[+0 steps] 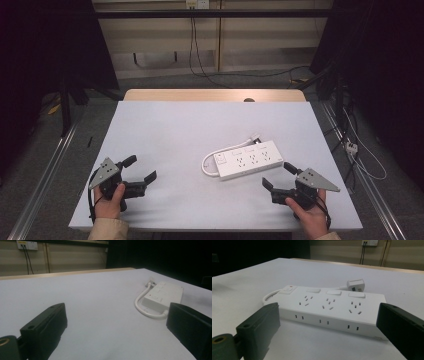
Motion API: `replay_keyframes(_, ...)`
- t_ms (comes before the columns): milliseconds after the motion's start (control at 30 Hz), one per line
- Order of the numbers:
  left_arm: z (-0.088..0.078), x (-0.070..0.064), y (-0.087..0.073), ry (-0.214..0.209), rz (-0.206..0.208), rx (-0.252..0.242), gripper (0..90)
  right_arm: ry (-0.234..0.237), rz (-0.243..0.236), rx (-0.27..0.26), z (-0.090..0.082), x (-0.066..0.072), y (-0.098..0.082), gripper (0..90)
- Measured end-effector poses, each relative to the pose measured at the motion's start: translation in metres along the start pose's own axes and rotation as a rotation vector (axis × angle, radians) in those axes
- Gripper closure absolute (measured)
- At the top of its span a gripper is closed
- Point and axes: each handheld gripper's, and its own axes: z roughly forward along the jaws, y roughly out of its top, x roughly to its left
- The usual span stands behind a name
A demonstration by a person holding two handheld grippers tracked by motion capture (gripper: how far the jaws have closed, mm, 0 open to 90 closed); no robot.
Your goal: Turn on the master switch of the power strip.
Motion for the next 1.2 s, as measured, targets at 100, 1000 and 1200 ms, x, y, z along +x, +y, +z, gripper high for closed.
replay_keyframes(100, 0.001, -0.001, 0.001, -0.004, -0.010, -0.009, 2.8, -0.002, -0.002, 0.002, 0.000, -0.001, 0.000, 4.5)
replay_keyframes(1000, 0.001, -0.001, 0.001, -0.022, -0.014, -0.021, 2.8, 0.030, -0.021, 0.012, 0.023, 0.010, 0.010, 6.1)
replay_keyframes(1200, 0.000, -0.001, 0.002, -0.027, -0.008, -0.026, 2.8, 0.042, -0.018, 0.013, 0.031, 0.015, 0.011, 6.6)
